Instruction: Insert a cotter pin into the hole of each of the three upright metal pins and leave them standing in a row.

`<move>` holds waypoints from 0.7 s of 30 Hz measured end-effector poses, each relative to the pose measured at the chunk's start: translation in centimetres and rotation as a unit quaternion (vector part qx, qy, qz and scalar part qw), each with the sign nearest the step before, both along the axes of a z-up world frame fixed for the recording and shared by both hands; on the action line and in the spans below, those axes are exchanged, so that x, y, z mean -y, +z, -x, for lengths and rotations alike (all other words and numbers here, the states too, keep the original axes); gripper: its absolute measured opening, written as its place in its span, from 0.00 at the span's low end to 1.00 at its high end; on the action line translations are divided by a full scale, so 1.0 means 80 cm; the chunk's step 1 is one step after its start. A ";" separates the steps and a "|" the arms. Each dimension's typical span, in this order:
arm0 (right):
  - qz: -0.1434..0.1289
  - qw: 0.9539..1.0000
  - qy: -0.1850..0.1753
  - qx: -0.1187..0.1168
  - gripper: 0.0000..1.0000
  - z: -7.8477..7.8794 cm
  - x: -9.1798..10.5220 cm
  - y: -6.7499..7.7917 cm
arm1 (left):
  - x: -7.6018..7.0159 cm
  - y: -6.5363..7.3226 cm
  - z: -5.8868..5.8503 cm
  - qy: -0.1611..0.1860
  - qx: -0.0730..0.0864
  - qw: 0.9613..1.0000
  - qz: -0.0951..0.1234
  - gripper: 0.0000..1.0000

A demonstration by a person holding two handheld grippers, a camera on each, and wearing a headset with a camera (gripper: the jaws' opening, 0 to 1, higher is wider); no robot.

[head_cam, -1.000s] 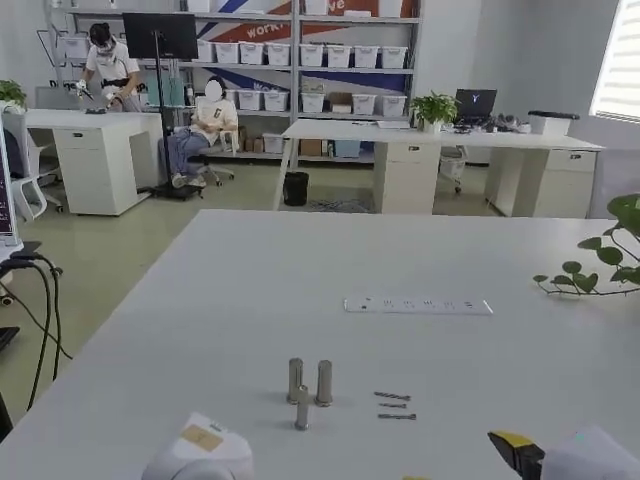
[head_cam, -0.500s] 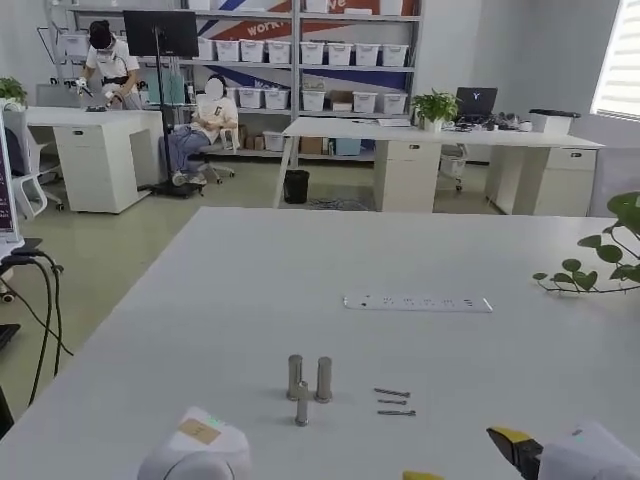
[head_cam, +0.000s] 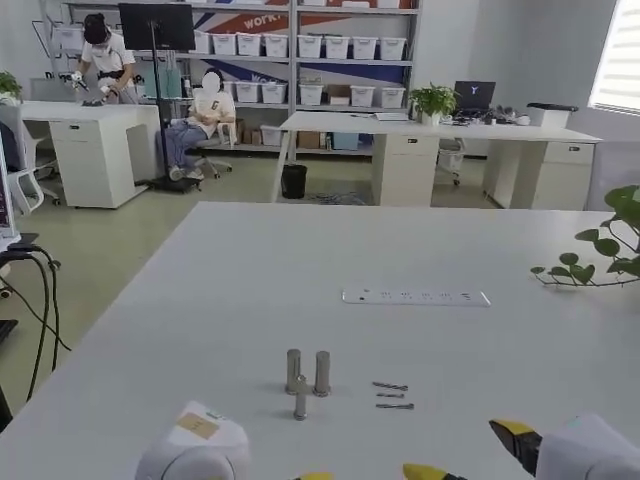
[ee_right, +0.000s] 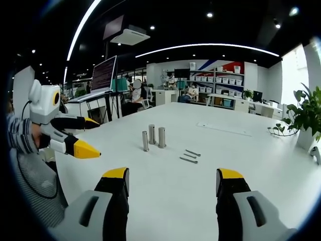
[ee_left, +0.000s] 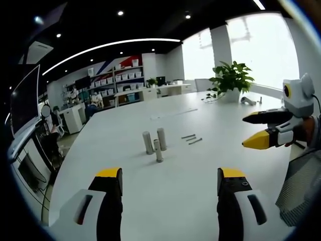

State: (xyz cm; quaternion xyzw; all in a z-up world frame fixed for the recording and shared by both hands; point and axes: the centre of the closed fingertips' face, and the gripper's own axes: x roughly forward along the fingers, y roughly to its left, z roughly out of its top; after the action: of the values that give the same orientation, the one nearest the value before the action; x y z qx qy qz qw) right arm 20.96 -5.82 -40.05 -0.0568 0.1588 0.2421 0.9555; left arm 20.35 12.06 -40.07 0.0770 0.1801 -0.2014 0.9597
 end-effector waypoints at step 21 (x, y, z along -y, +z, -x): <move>0.002 1.000 -0.001 -0.002 0.68 0.000 0.002 -0.002 | 0.005 -0.002 0.001 -0.009 0.000 1.000 -0.003 0.74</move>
State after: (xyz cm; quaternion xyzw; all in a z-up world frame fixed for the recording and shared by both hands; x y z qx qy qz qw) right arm 20.95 -5.97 -40.19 -0.0585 0.1613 0.2405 0.9554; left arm 20.29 11.65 -40.19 0.0821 0.1796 -0.2098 0.9576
